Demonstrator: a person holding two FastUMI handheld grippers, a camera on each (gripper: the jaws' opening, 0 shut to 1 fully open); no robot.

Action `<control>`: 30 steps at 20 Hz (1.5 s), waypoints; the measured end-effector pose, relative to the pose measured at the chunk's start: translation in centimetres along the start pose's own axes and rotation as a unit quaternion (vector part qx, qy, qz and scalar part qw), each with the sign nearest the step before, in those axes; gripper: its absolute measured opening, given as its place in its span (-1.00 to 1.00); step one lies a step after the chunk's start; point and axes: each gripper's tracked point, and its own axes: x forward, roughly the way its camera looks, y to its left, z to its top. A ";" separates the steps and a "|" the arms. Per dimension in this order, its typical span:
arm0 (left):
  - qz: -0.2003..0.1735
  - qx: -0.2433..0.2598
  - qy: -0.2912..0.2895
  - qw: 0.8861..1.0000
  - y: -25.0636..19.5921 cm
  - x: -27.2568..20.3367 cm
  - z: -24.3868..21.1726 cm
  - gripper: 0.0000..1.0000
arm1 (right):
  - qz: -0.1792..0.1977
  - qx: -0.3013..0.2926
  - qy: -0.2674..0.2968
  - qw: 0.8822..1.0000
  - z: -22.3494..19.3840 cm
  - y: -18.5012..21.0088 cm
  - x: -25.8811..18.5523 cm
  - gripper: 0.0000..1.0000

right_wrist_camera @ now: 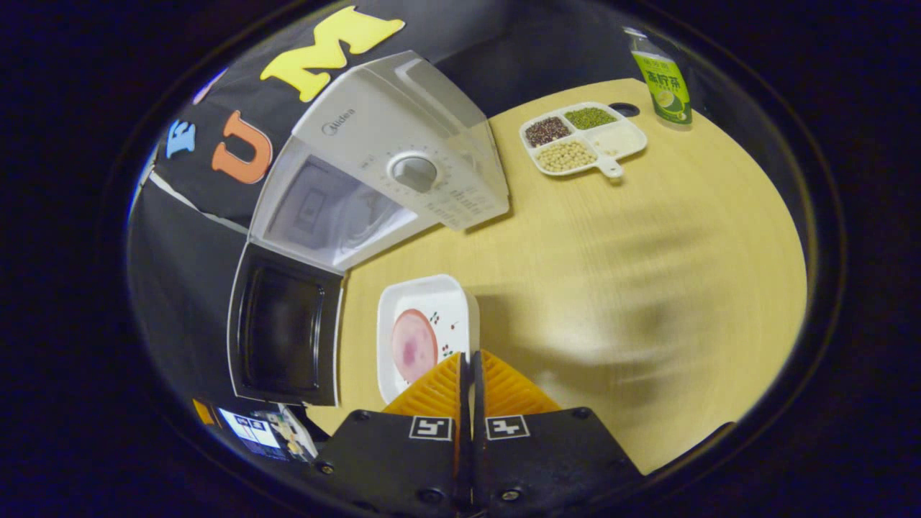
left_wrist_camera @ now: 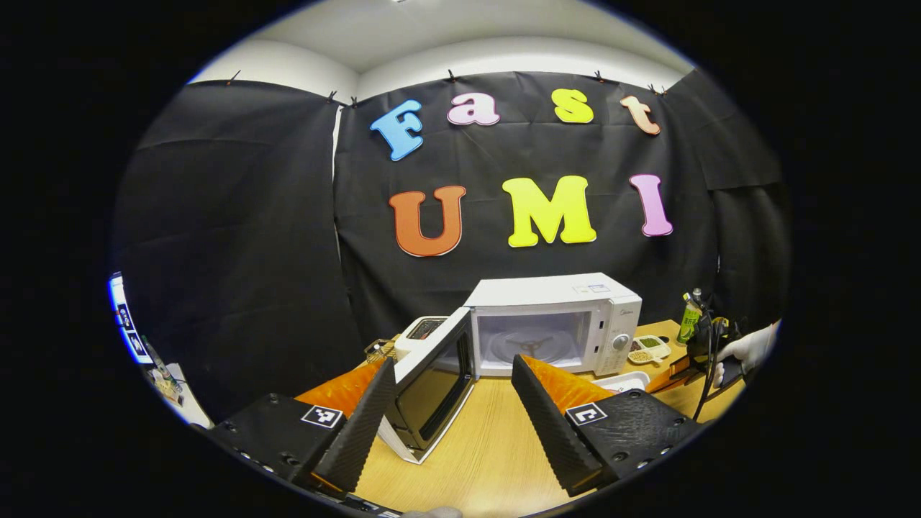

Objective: Open the microwave oven with the left hand, put the food in, and close the microwave oven.

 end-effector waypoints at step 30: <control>-0.007 0.019 0.027 0.999 5.6 6.5 -3.6 0.93 | 0.087 0.310 -0.310 0.895 13.0 16.7 20.3 -0.92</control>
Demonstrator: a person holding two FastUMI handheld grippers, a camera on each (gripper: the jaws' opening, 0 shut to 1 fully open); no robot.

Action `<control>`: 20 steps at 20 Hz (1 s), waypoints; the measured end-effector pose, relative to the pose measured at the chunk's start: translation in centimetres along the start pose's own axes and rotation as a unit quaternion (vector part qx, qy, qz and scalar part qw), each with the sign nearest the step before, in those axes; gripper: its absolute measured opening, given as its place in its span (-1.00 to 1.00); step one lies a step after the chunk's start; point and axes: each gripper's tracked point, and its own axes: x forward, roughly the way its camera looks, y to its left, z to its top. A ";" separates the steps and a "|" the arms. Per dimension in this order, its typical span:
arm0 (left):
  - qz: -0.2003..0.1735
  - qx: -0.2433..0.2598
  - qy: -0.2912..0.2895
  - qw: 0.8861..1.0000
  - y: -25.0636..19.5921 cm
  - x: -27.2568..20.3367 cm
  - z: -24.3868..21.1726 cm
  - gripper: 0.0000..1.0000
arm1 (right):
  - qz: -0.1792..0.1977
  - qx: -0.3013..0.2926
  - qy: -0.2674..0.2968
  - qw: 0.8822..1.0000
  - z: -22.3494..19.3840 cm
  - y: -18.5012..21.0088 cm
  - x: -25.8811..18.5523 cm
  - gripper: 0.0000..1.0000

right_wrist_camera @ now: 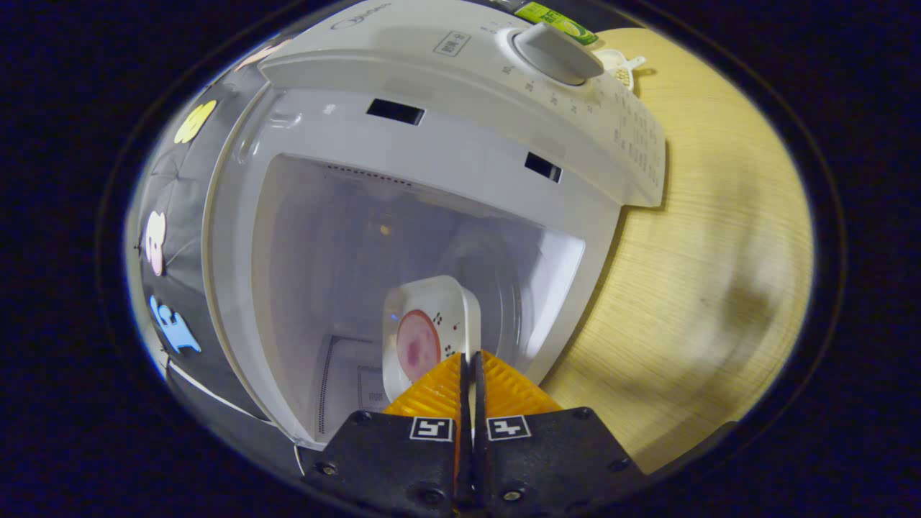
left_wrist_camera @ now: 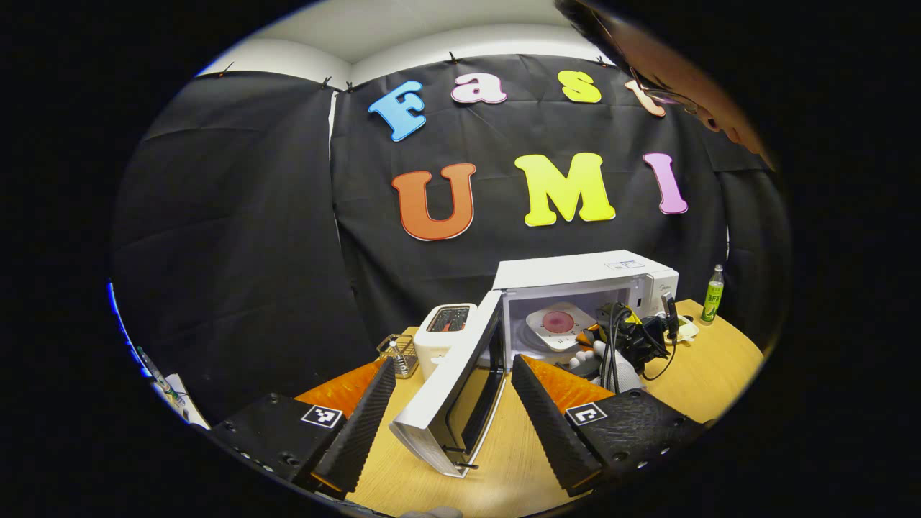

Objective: Open the microwave oven with the left hand, put the food in, and close the microwave oven.

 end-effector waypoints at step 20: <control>-0.005 0.010 -0.025 1.000 0.2 -1.3 3.1 0.94 | 0.067 -0.265 -0.028 0.962 4.8 5.7 -9.9 0.75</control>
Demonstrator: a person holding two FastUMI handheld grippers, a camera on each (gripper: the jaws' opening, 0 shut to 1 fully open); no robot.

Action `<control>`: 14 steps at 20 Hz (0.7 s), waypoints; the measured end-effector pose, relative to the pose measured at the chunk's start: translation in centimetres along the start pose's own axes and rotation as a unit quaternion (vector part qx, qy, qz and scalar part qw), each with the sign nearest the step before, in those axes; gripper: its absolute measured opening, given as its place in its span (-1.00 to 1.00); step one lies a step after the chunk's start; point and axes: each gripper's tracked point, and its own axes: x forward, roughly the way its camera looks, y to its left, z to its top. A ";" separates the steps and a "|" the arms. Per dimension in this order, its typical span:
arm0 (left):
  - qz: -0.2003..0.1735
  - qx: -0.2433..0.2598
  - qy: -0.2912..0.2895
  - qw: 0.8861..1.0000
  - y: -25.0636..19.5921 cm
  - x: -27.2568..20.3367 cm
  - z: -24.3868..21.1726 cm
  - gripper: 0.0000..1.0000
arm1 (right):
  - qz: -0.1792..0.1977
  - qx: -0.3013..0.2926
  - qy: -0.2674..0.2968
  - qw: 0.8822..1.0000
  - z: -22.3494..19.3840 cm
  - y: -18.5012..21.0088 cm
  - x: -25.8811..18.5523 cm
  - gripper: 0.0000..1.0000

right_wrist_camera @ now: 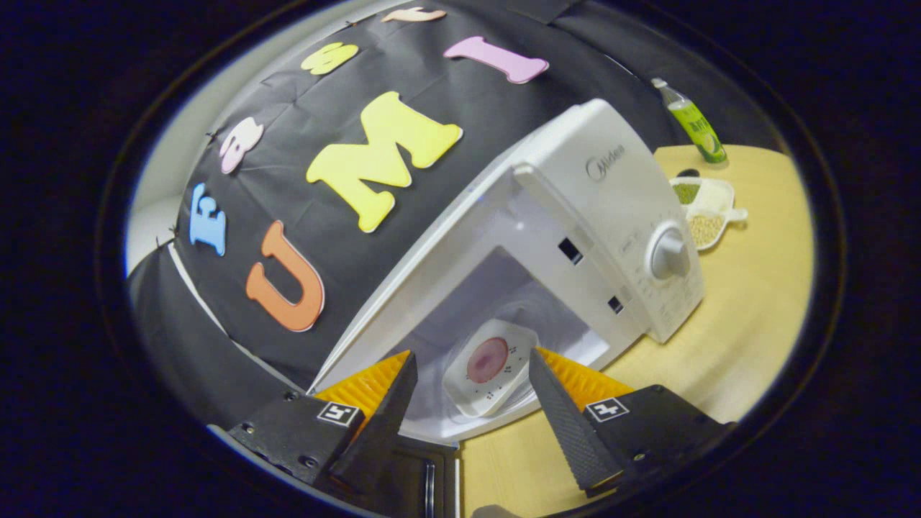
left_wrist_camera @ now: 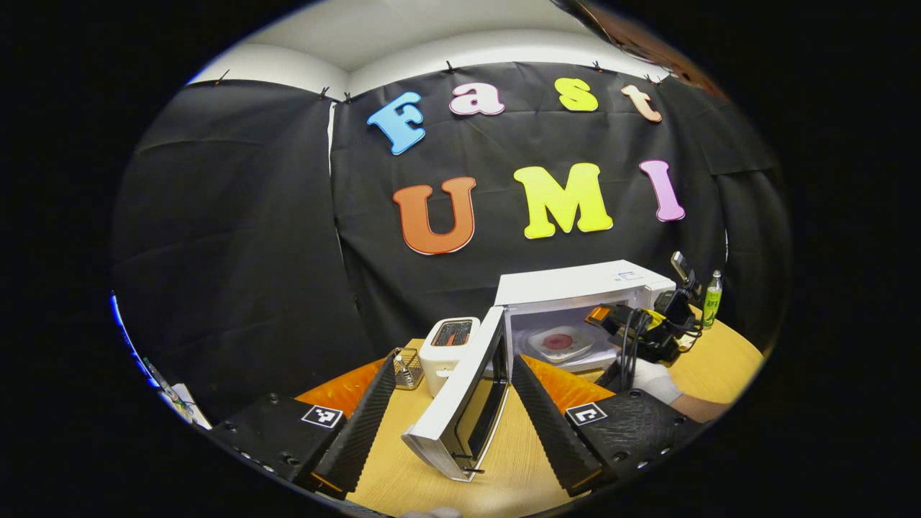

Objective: Open the microwave oven with the left hand, put the food in, and close the microwave oven.

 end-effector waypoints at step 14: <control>0.002 -0.018 -0.002 1.000 2.9 -0.3 -0.2 0.92 | -0.027 -0.310 0.017 0.950 13.6 -4.6 -19.8 0.80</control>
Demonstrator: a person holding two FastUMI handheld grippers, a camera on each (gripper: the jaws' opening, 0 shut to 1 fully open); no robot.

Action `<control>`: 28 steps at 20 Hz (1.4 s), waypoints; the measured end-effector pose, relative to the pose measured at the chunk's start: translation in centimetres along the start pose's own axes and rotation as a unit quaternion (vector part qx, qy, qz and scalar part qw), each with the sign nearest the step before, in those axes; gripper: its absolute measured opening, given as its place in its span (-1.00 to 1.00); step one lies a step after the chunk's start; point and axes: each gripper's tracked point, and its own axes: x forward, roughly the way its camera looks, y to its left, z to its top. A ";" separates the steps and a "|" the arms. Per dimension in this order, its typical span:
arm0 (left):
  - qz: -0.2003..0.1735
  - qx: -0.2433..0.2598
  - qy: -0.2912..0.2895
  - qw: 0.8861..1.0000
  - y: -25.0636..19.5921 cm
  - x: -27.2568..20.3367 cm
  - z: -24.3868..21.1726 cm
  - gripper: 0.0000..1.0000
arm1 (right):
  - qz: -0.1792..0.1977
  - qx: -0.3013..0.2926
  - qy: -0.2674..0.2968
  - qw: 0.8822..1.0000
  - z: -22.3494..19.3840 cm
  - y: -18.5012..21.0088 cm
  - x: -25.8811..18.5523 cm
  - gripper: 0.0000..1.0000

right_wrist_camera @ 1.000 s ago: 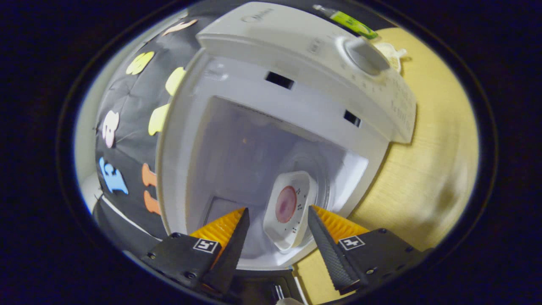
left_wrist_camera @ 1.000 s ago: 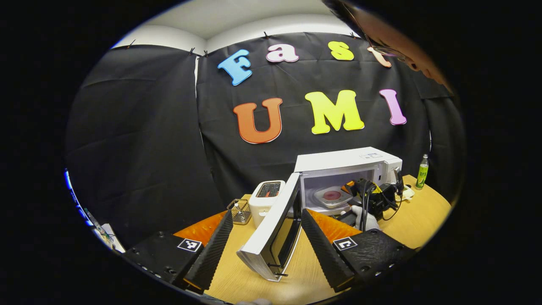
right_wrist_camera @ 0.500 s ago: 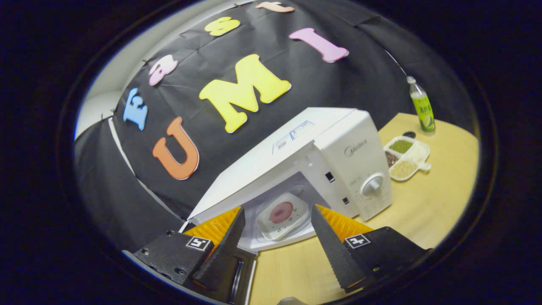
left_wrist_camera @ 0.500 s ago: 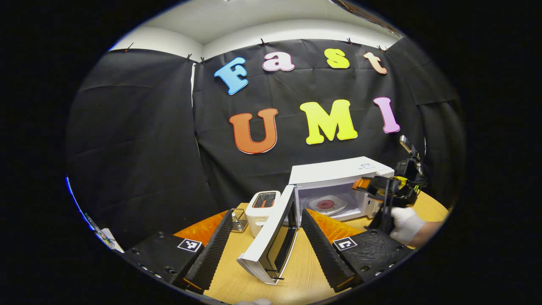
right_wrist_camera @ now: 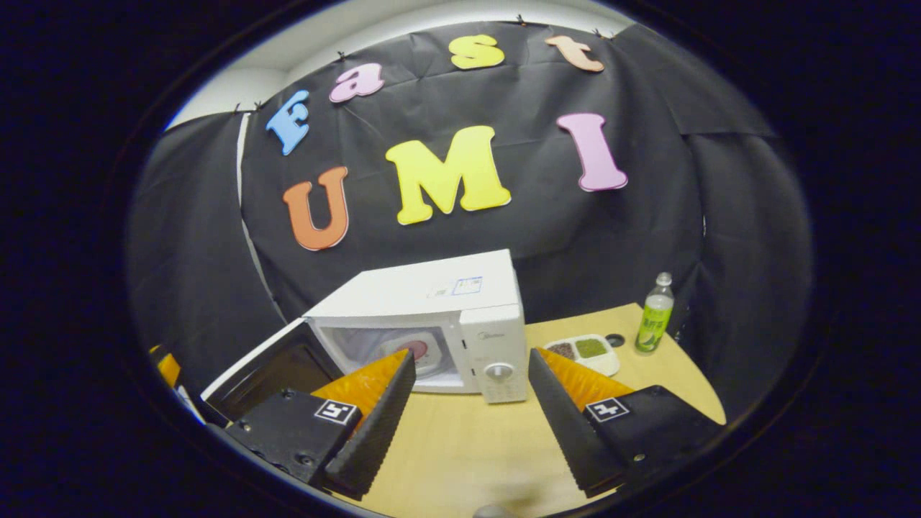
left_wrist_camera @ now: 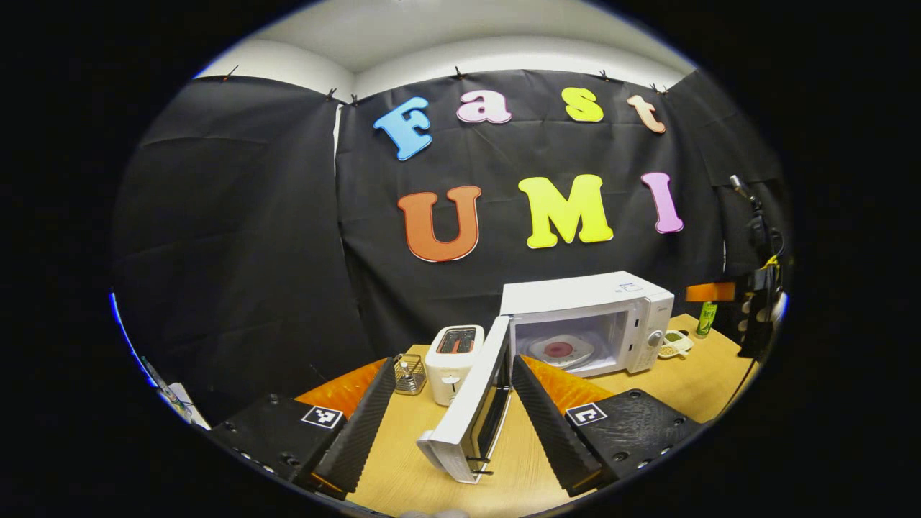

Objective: Open the microwave oven with the left hand, put the food in, and close the microwave oven.

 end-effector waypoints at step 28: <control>-0.045 -0.008 0.079 0.996 -0.8 5.2 -14.1 -1.00 | -0.050 0.009 0.032 0.998 1.9 -7.0 -11.2 1.00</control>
